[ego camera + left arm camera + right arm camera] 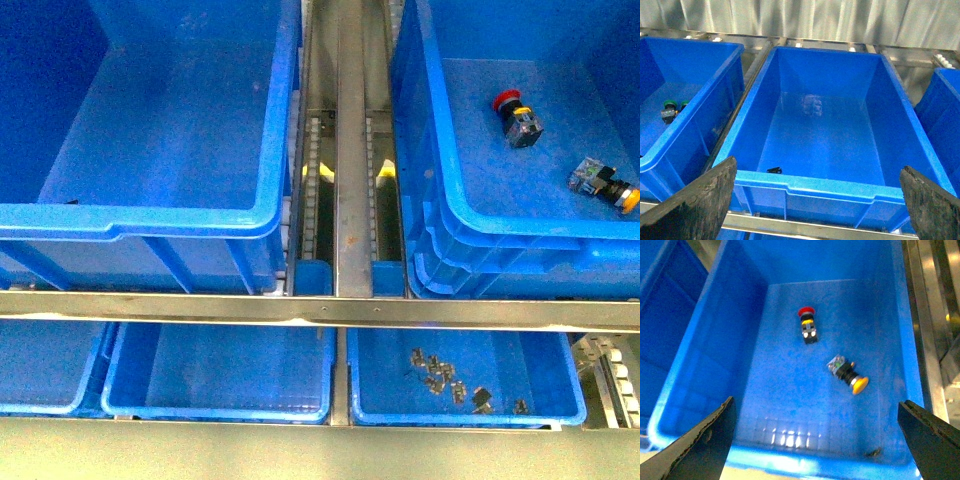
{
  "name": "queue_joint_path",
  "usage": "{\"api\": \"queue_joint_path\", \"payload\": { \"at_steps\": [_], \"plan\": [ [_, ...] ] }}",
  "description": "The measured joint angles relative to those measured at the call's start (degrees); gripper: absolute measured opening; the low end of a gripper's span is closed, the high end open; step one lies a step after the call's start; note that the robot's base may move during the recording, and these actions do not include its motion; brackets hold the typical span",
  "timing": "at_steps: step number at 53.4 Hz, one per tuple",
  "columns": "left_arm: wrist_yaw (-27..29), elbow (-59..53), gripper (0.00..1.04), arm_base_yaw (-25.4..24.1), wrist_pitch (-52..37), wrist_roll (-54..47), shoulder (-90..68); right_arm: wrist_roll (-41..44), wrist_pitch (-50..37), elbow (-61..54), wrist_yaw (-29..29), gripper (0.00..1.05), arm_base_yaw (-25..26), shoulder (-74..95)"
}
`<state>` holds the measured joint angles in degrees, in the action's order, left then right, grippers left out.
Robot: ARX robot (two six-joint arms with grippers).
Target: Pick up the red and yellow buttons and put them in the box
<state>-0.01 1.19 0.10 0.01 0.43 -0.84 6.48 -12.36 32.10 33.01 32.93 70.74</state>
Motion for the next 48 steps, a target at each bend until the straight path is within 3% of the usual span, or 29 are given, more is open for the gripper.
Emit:
{"api": "queue_joint_path", "payload": {
  "at_steps": [7, 14, 20, 24, 36, 40, 48],
  "plan": [
    [0.0, 0.0, 0.97, 0.0, 0.0, 0.0, 0.0, -1.6, 8.7, -3.0, 2.1, 0.98, 2.7, -9.7],
    [0.0, 0.0, 0.97, 0.0, 0.0, 0.0, 0.0, -3.0, 7.3, -3.8, 2.4, 0.97, 2.9, -11.8],
    [0.0, 0.0, 0.97, 0.0, 0.0, 0.0, 0.0, -4.9, -17.4, -14.2, -2.1, 0.78, -0.5, -14.1],
    [0.0, 0.0, 0.97, 0.0, 0.0, 0.0, 0.0, -5.5, -24.4, -18.5, -4.8, 0.65, -3.7, -18.0],
    [0.0, 0.0, 0.97, 0.0, 0.0, 0.0, 0.0, -5.7, -21.1, -24.8, -13.6, 0.25, -13.0, -28.9],
    [0.0, 0.0, 0.97, 0.0, 0.0, 0.0, 0.0, -5.7, -18.4, -26.6, -17.7, 0.04, -16.8, -33.9],
    [0.0, 0.0, 0.97, 0.0, 0.0, 0.0, 0.0, -5.8, -14.2, -28.6, -22.1, 0.04, -21.5, -40.0]
  ]
}}
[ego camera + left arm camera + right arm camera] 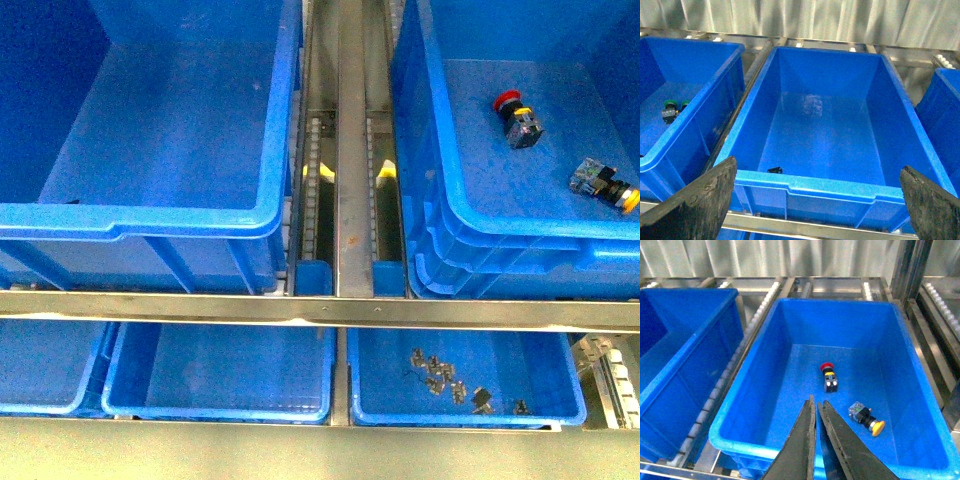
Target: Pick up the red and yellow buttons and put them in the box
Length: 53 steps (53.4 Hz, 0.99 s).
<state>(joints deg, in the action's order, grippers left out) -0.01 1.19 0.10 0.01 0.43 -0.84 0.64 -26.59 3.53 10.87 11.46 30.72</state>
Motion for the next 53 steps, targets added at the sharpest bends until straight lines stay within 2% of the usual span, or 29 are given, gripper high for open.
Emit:
{"api": "queue_joint_path", "payload": {
  "at_steps": [11, 16, 19, 49, 53],
  "plan": [
    [0.0, 0.0, 0.97, 0.0, 0.0, 0.0, 0.0, 0.0, 3.4, -2.3, -4.1, 0.04, -4.4, -6.3],
    [0.0, 0.0, 0.97, 0.0, 0.0, 0.0, 0.0, 0.0, 4.5, -2.3, -10.1, 0.04, -9.0, -8.4],
    [0.0, 0.0, 0.97, 0.0, 0.0, 0.0, 0.0, 0.0, 5.8, -2.3, -10.2, 0.04, -10.8, -10.1],
    [0.0, 0.0, 0.97, 0.0, 0.0, 0.0, 0.0, 0.0, 16.5, -2.3, -10.8, 0.04, -11.3, -20.7],
    [0.0, 0.0, 0.97, 0.0, 0.0, 0.0, 0.0, 0.0, 24.5, -2.3, -10.8, 0.04, -11.3, -26.6]
  ]
}}
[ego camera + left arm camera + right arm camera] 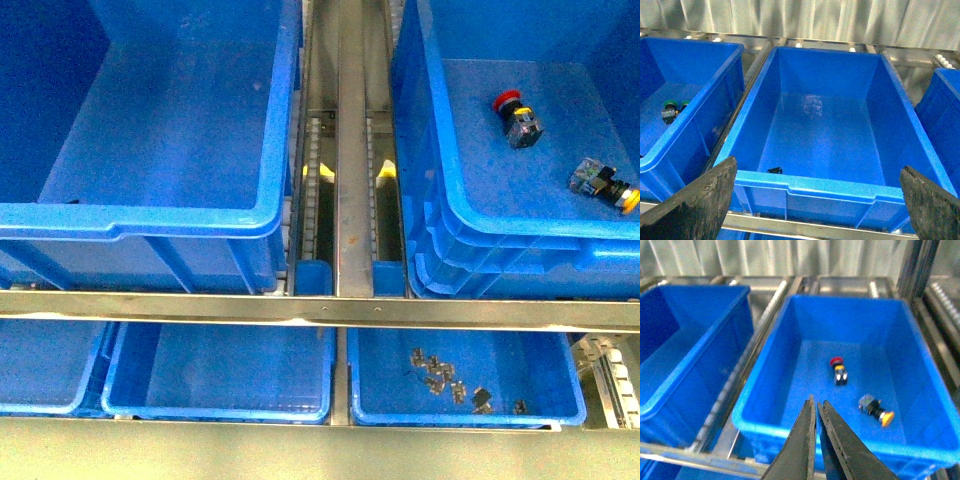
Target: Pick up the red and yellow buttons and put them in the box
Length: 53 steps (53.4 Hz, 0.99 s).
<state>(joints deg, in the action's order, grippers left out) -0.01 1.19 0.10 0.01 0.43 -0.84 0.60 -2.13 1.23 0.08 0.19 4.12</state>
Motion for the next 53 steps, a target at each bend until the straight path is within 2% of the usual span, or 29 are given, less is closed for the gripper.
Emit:
{"api": "queue_joint_path", "payload": {
  "at_steps": [31, 44, 53],
  "plan": [
    [0.0, 0.0, 0.97, 0.0, 0.0, 0.0, 0.0, 0.0, 2.1, 0.0, -0.1, 0.04, -0.1, -3.8],
    [0.0, 0.0, 0.97, 0.0, 0.0, 0.0, 0.0, 0.0, 2.1, 0.0, -0.1, 0.44, -0.1, -3.8],
    [0.0, 0.0, 0.97, 0.0, 0.0, 0.0, 0.0, 0.0, 2.1, 0.0, -0.1, 0.77, -0.1, -3.8]
  ]
}}
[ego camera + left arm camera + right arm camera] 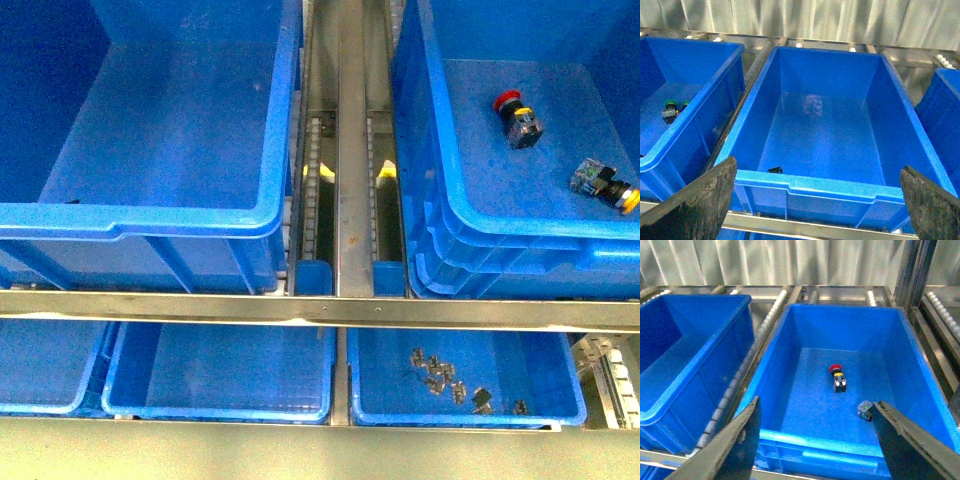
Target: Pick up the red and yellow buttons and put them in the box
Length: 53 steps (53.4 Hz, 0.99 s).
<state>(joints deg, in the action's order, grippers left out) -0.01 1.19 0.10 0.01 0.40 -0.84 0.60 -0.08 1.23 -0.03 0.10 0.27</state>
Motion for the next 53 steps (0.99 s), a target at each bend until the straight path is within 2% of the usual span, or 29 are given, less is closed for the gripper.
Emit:
{"api": "queue_joint_path", "payload": {
  "at_steps": [5, 8, 53],
  "plan": [
    [0.0, 0.0, 0.97, 0.0, 0.0, 0.0, 0.0, 0.0, 0.0, 0.0, 0.0, 0.94, 0.0, 0.0],
    [0.0, 0.0, 0.97, 0.0, 0.0, 0.0, 0.0, -0.1, 0.0, 0.0, 0.0, 0.99, 0.0, 0.0],
    [0.0, 0.0, 0.97, 0.0, 0.0, 0.0, 0.0, 0.0, 0.0, 0.0, 0.0, 0.98, 0.0, 0.0]
  ]
}}
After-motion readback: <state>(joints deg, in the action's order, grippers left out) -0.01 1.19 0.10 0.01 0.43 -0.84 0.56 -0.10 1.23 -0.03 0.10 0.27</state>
